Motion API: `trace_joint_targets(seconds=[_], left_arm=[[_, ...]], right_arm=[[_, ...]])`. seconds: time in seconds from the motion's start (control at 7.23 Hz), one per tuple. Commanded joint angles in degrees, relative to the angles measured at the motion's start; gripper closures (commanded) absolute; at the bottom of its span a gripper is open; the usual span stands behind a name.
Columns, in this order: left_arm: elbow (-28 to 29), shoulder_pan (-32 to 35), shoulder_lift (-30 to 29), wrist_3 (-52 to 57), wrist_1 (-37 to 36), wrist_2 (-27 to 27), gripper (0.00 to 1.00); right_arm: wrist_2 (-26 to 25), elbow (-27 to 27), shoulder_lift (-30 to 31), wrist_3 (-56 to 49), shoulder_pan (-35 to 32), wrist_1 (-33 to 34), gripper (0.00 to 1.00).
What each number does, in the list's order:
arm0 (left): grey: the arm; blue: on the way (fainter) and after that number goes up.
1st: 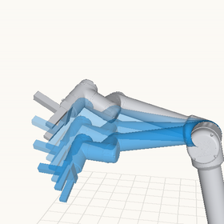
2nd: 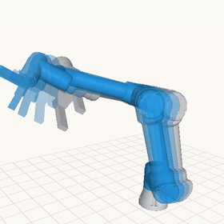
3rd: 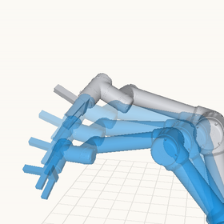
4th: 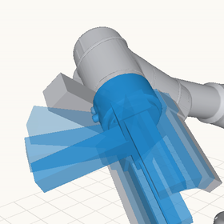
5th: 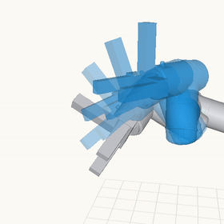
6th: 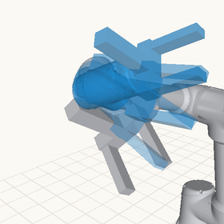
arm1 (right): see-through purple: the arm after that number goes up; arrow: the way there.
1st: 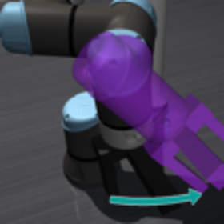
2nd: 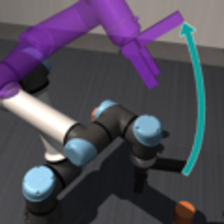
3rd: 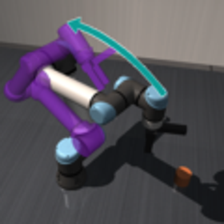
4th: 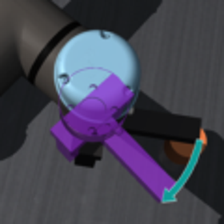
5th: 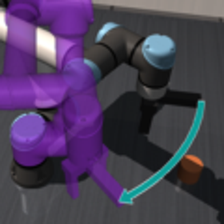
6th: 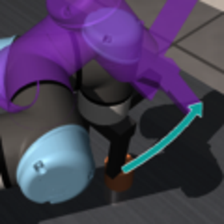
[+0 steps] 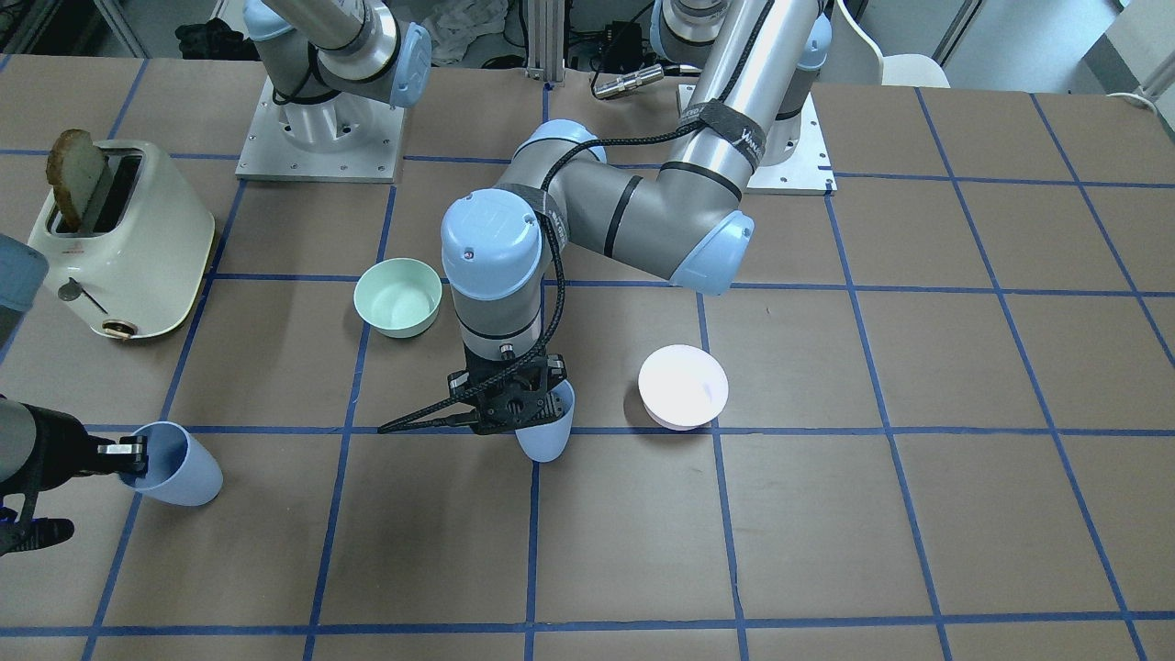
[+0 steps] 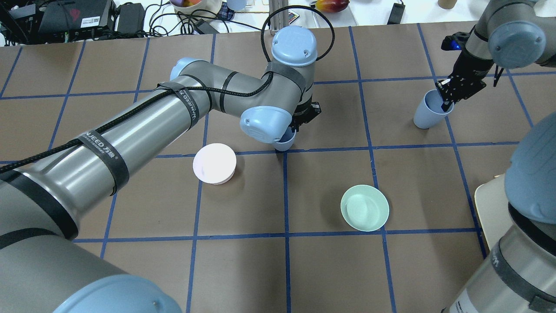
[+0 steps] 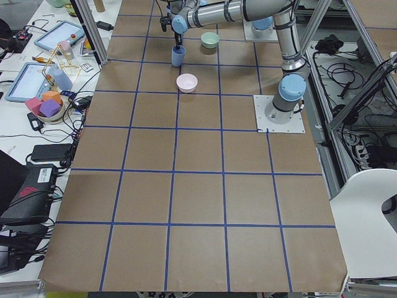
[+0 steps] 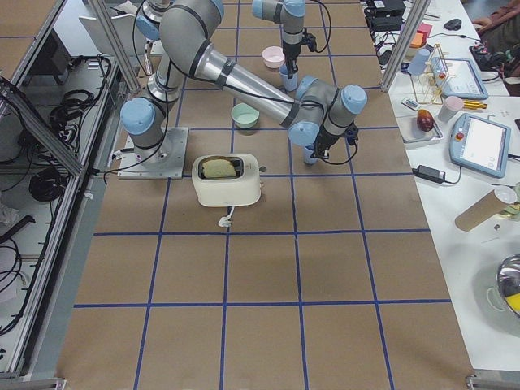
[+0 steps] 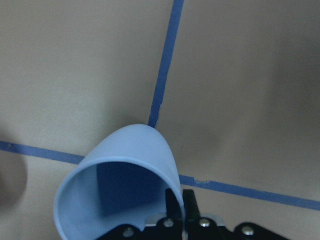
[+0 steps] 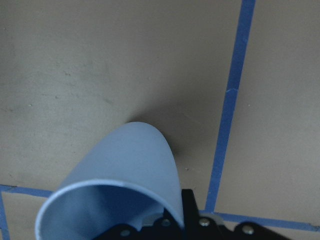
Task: Stack blue cups with both arms
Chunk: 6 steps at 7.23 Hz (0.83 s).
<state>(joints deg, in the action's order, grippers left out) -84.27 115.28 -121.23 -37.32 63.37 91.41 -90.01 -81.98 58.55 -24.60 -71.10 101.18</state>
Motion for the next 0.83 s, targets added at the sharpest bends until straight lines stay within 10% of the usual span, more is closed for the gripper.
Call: trace_joint_targets(seconds=[0.0, 0.69], left_arm=[[0.2, 0.0, 1.2, 0.2, 0.9, 0.0, 1.0], [1.7, -0.8, -0.4, 0.5, 3.1, -4.5, 1.0]], right_arm=[[1.8, 0.3, 1.1, 0.3, -0.3, -1.8, 1.0], [5.5, 2.5, 6.0, 12.2, -7.8, -7.3, 1.0]])
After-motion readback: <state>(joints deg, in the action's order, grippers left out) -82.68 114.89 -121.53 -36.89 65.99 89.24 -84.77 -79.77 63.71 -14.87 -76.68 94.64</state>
